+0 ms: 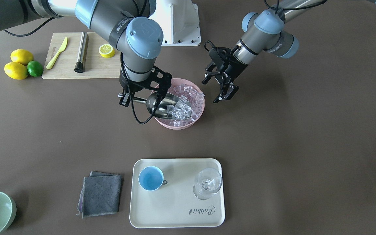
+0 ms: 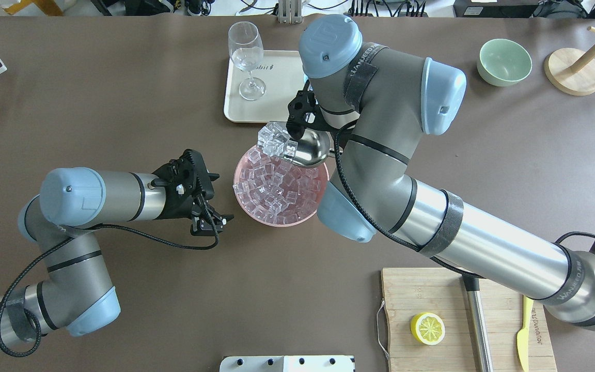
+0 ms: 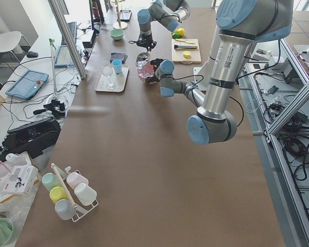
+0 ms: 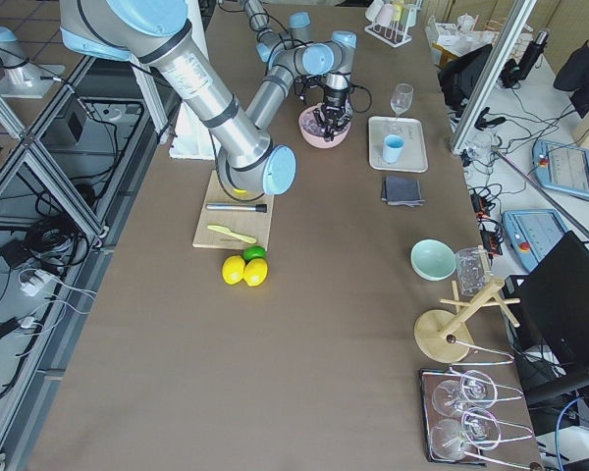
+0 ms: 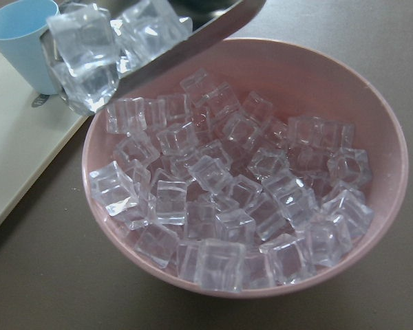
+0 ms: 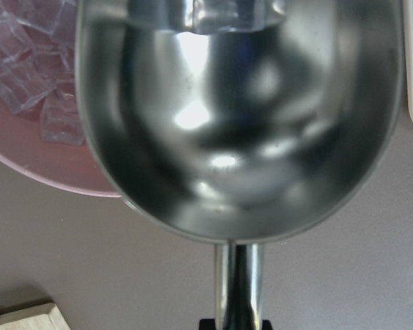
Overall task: Put ice in cup with scoop
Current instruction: 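Carry the loaded scoop with the right gripper to the light-blue cup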
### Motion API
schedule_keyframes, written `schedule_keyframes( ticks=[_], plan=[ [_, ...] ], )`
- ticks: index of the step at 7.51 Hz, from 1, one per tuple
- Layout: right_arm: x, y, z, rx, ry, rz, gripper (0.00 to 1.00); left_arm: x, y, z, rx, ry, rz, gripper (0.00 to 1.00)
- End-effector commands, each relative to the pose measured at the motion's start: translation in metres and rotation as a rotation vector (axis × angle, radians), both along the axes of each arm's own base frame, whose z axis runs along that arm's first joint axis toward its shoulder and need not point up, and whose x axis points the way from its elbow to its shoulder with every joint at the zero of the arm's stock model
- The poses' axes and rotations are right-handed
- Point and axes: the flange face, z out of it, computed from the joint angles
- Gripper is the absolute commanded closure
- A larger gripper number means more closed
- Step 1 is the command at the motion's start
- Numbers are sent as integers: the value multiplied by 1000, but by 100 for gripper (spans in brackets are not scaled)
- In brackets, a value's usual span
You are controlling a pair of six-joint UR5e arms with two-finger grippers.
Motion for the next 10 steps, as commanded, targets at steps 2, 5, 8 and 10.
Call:
schedule_keyframes(
  ticks=[2, 5, 8, 10],
  plan=[
    [44, 16, -8, -34, -80, 121, 100, -15, 9, -2, 3, 9, 0, 2],
    [58, 11, -16, -106, -127, 244, 100, -30, 18, 7, -1, 1, 4, 2],
    [81, -2, -13, -231, -217, 412, 100, -21, 23, 11, -5, -7, 16, 2],
    [83, -8, 12, -283, -278, 564, 100, -15, 30, 10, -1, -7, 23, 2]
  ],
)
